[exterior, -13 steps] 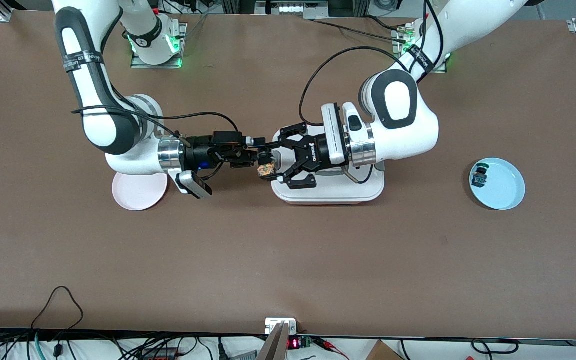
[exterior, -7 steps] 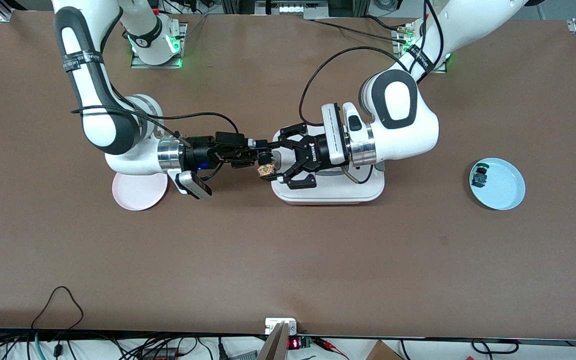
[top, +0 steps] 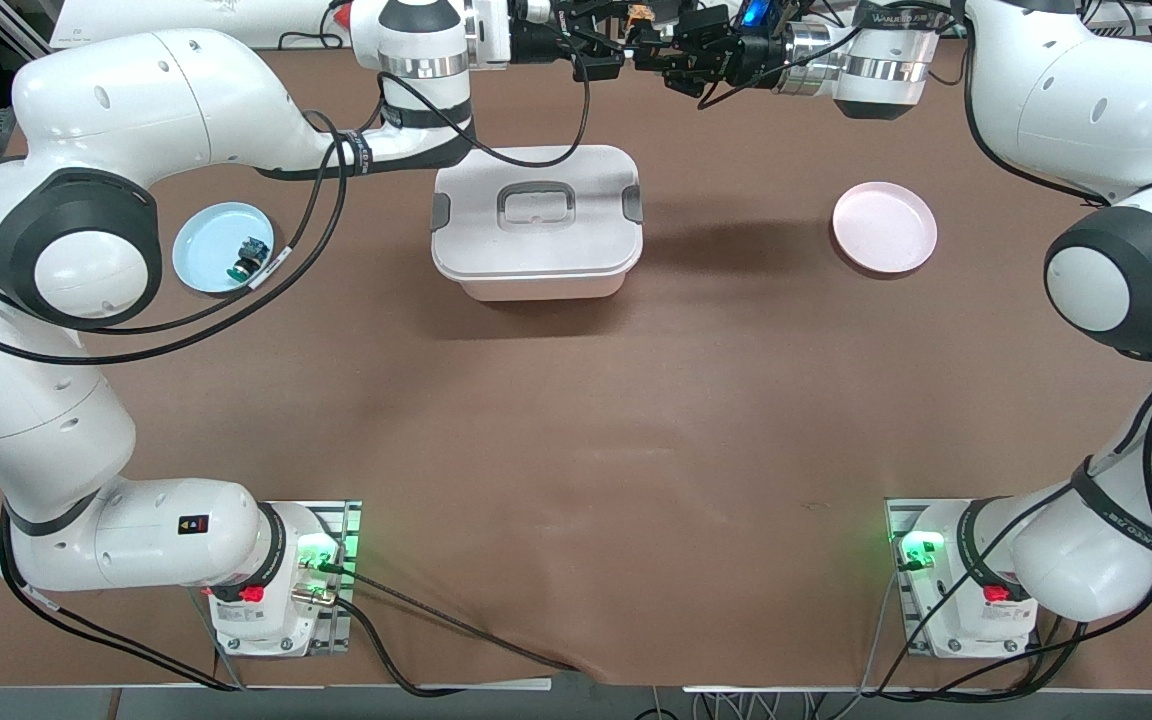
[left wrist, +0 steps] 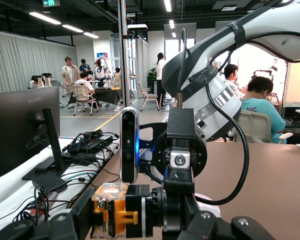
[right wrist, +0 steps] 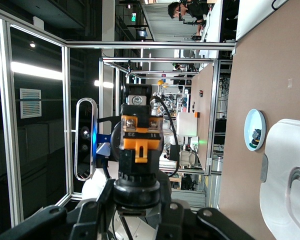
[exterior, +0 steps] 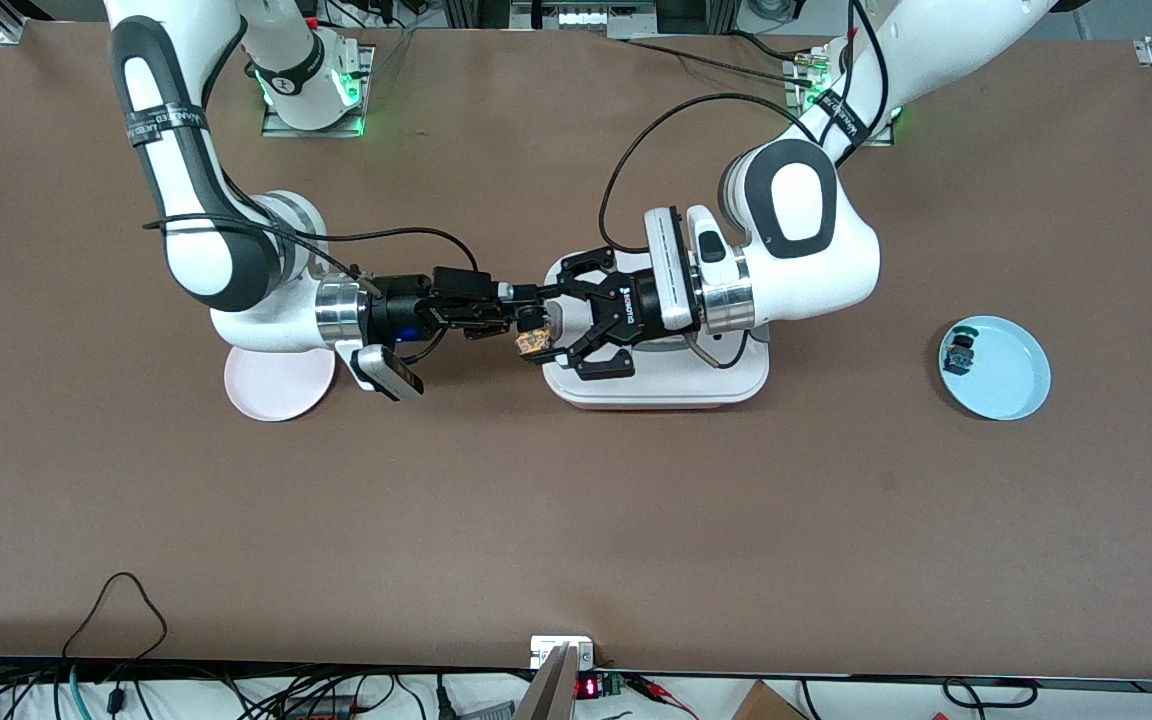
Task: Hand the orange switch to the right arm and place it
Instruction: 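Close the right gripper on the orange switch, then open the left gripper and pull back while the right gripper withdraws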
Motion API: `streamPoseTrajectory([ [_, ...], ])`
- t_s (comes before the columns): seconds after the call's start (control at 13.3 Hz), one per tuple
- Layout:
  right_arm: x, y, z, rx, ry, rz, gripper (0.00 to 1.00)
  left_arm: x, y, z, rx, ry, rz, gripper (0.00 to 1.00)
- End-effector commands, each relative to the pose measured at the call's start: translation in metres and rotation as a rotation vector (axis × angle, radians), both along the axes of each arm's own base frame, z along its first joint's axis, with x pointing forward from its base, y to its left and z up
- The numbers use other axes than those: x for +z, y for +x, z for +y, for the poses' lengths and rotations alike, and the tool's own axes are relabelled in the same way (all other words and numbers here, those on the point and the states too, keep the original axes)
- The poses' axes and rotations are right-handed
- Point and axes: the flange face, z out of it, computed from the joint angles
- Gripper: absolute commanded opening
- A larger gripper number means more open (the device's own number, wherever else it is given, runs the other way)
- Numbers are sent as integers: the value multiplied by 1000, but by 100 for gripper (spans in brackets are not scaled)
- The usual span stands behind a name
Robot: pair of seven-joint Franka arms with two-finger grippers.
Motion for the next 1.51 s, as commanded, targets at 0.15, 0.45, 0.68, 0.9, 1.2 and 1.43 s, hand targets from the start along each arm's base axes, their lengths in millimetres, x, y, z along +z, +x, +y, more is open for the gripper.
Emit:
streamPoseTrajectory([
  [0.15, 6, 7, 1, -10, 25, -20, 0, 1, 0, -3, 11, -21, -5, 24],
  [0.45, 6, 8, 0, -10, 25, -19, 0, 0, -1, -2, 13, -26, 27, 99],
  [0.68, 6, 9, -2, -13, 25, -17, 0, 0, -1, -3, 13, -31, 51, 100],
  [0.9, 8, 10, -2, -13, 26, -17, 0, 3, 1, 1, 19, -36, 62, 100],
  [1.2, 9, 17, -17, -30, 21, -17, 0, 4, 3, 10, -10, -64, 97, 100],
  [1.43, 7, 21, -37, 8, 27, -26, 0, -4, 12, 42, -67, -113, 121, 100],
])
